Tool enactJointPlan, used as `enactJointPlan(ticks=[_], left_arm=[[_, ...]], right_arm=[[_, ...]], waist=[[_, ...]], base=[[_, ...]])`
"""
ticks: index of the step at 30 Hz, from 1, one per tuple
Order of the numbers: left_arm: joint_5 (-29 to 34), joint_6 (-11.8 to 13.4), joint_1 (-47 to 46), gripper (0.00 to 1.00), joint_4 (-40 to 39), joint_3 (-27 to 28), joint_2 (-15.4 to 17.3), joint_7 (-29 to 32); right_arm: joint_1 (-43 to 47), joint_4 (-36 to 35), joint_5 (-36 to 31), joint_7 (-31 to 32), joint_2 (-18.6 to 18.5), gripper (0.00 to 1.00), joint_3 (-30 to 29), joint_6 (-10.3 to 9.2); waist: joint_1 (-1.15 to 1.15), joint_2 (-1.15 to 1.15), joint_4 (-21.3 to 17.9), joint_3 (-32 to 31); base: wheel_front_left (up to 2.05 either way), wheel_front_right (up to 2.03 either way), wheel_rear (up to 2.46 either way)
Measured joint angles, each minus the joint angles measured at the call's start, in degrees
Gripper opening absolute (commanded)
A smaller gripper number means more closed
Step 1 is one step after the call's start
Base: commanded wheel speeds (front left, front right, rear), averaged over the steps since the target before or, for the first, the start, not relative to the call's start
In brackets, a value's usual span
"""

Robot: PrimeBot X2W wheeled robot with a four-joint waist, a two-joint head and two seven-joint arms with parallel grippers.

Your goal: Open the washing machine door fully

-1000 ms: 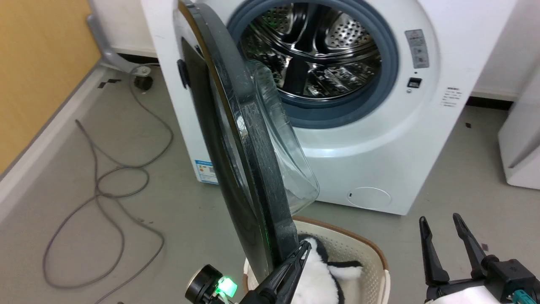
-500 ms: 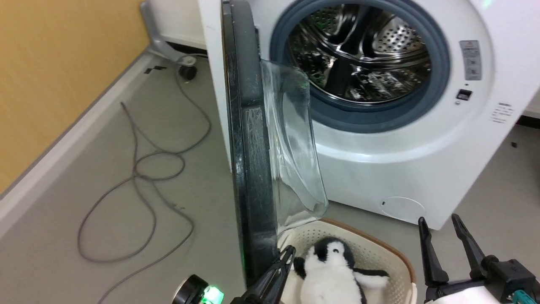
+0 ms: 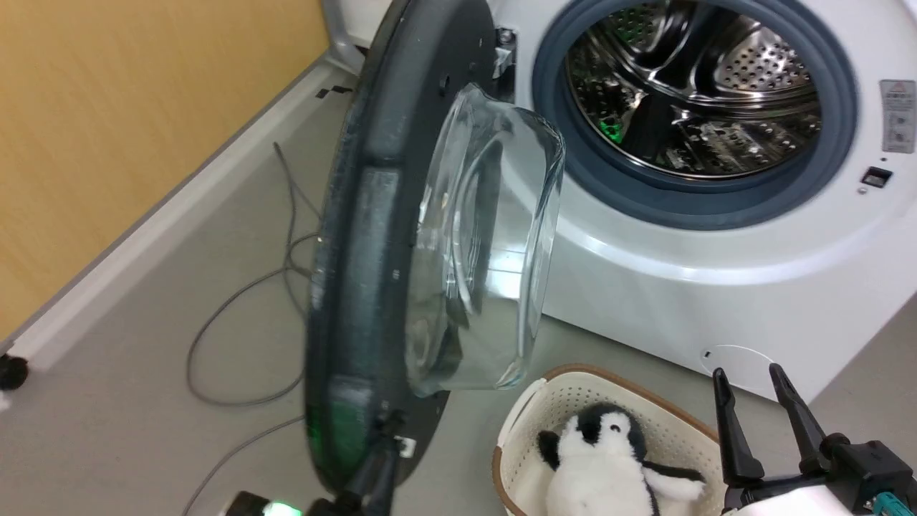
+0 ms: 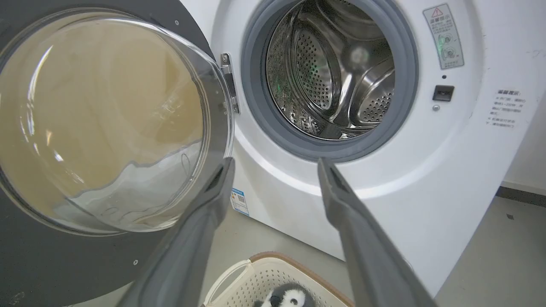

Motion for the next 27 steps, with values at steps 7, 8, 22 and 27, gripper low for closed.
enactJointPlan(ticks=[7,8,22,27], left_arm=[[-0.6,1.3,-1.2,0.00,1.2,6.3,1.2,0.0],[-0.6,1.6,-1.6,0.00,1.3,7.5,1.3,0.0],[-3.7,3.0,-7.9,0.00,2.6,23.5,-0.4,0.0],[-4.1,2.4,-10.9,0.00,4.3,29.3,-1.4,0.0]], right_arm=[[-0.3,0.0,-0.7,0.0,0.0,1.00,0.3,0.00],[-0.4,0.0,-1.0,0.0,0.0,1.00,0.2,0.00],[-3.1,-0.5,-4.4,0.0,0.0,1.00,-0.6,0.00],[-4.1,-0.6,-5.8,0.0,0.0,1.00,-0.9,0.00]], waist=[[0.00,0.00,1.2,1.5],[0.00,0.00,1.2,1.7],[0.00,0.00,0.2,7.4],[0.00,0.00,-0.4,9.7]], base=[[0.00,0.00,0.00],[0.00,0.00,0.00],[0.00,0.00,0.00],[0.00,0.00,0.00]])
